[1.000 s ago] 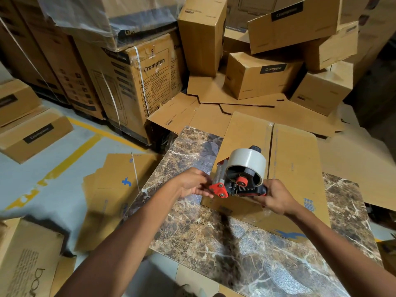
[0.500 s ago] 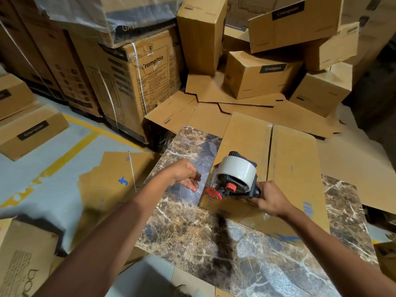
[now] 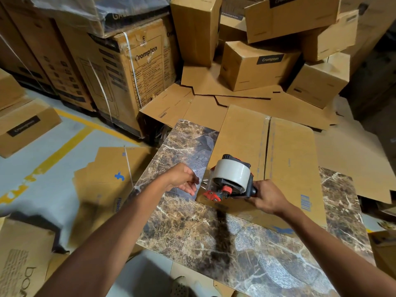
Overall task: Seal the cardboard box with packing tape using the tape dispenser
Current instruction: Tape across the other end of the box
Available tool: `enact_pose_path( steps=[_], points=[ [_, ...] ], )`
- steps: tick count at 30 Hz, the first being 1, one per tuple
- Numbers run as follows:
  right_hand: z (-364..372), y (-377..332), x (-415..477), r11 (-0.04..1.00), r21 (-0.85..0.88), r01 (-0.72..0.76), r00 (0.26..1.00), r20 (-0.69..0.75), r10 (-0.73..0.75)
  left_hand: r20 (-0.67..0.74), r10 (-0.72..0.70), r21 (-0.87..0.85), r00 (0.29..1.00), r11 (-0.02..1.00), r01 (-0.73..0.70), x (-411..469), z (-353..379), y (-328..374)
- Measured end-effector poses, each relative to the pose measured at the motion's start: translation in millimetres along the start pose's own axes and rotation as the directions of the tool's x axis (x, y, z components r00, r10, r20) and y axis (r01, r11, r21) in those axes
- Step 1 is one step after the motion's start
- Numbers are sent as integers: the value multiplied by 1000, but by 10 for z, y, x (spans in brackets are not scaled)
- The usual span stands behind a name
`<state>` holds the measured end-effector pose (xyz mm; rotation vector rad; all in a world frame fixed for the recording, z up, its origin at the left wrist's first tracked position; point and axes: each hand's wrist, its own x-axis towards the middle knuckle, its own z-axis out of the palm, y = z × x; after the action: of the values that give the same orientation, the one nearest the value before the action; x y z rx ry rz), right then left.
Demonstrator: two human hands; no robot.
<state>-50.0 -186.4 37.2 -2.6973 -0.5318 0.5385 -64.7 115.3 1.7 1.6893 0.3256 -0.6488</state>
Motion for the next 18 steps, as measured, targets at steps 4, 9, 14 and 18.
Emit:
enact_pose_path(
  steps=[4,9,14,18],
  points=[
    [4,14,-8,1000,24,-16,1000,-12,16,14,31,-13,999,999,-31,-13,-36,15],
    [12,8,9,999,17,-30,1000,3,30,17,14,20,1000,1000,-14,16,-41,15],
    [18,8,54,999,27,-32,999,17,32,-8,-12,-45,1000,999,12,10,5,-31],
    [19,29,55,998,55,-15,999,30,13,-59,-8,-88,998,996,3,-8,100,-85]
  ],
)
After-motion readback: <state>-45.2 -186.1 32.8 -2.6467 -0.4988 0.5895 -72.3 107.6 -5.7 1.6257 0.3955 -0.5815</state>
